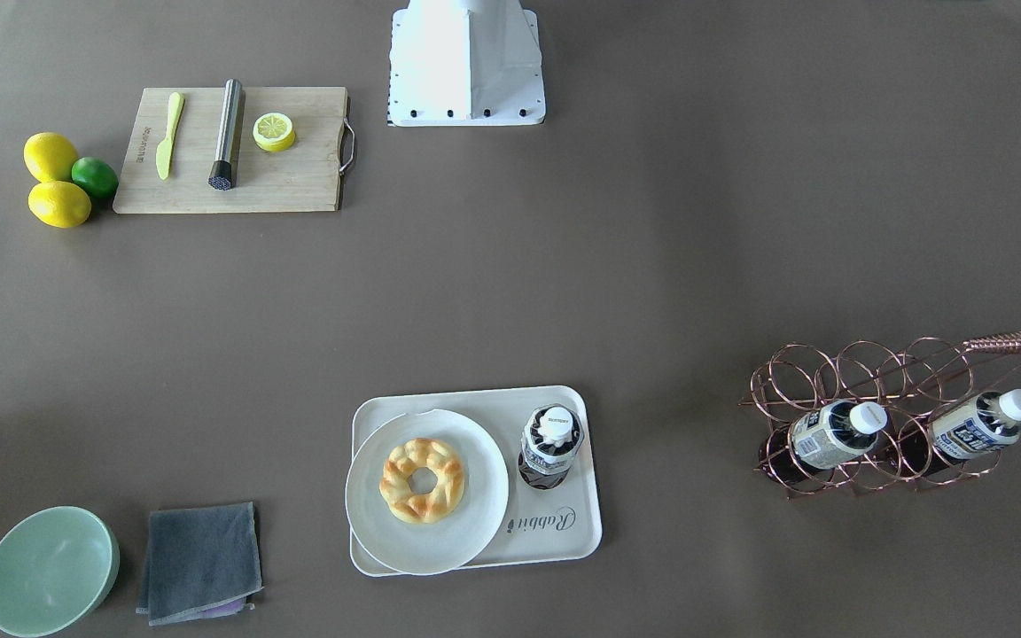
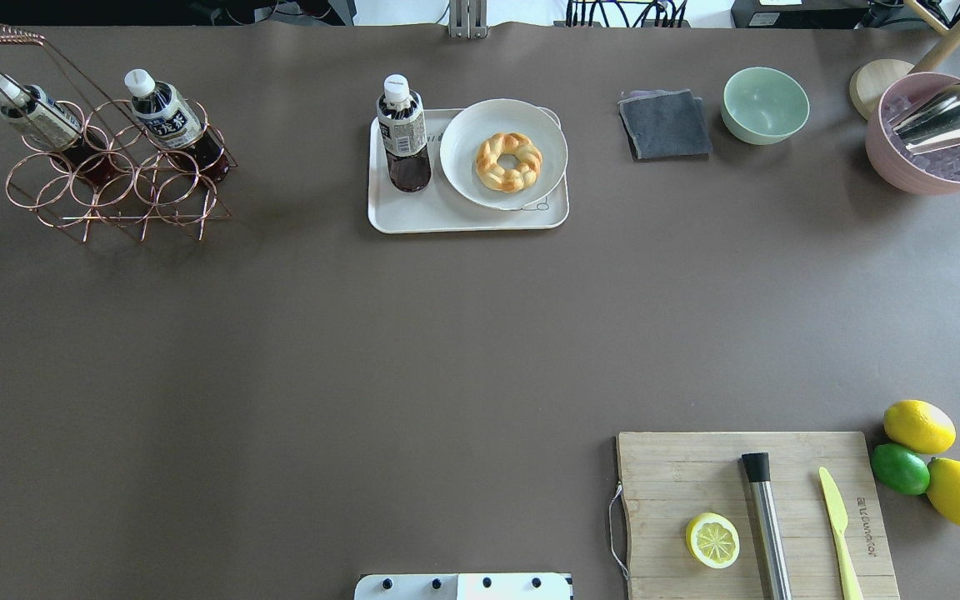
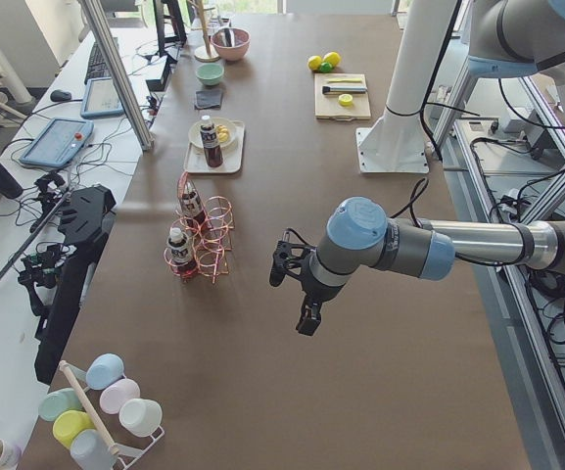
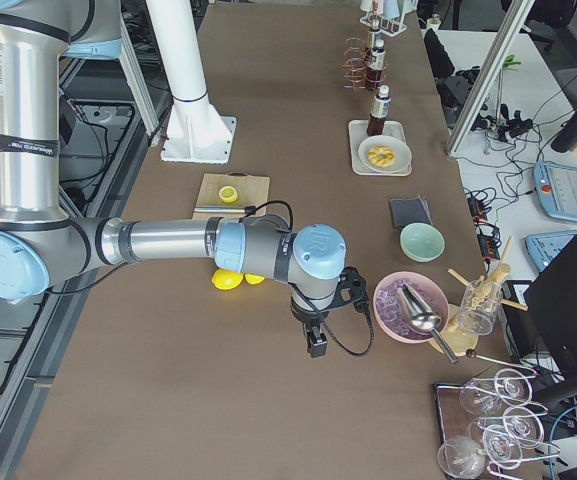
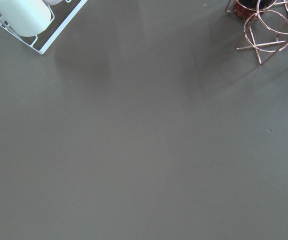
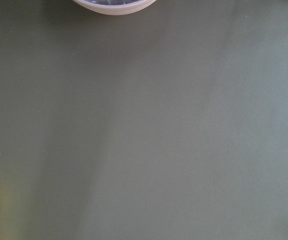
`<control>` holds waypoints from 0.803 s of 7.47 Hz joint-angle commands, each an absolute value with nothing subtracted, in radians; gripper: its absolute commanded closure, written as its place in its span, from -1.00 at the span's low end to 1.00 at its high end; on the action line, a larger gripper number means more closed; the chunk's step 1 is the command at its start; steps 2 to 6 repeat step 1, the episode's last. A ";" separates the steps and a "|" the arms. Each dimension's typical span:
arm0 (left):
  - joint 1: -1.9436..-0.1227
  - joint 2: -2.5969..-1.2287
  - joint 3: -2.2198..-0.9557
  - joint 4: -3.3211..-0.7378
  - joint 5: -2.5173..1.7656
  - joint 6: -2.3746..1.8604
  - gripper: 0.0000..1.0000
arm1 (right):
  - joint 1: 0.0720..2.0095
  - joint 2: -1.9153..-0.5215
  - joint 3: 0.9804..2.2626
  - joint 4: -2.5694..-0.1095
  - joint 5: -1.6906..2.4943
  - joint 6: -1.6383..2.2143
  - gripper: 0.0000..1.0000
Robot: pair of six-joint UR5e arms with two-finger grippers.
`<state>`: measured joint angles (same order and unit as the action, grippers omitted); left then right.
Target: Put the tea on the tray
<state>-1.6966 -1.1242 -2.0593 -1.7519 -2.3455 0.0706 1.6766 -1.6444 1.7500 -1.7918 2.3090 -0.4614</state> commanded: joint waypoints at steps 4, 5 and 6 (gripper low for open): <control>-1.698 -1.127 -2.060 -1.753 -2.345 0.072 -0.94 | 1.675 -1.644 1.750 -1.792 2.310 -0.462 -1.00; -1.698 -1.127 -2.060 -1.753 -2.345 0.072 -0.94 | 1.675 -1.644 1.750 -1.792 2.310 -0.462 -1.00; -1.698 -1.127 -2.060 -1.753 -2.345 0.072 -0.94 | 1.675 -1.644 1.750 -1.792 2.310 -0.462 -1.00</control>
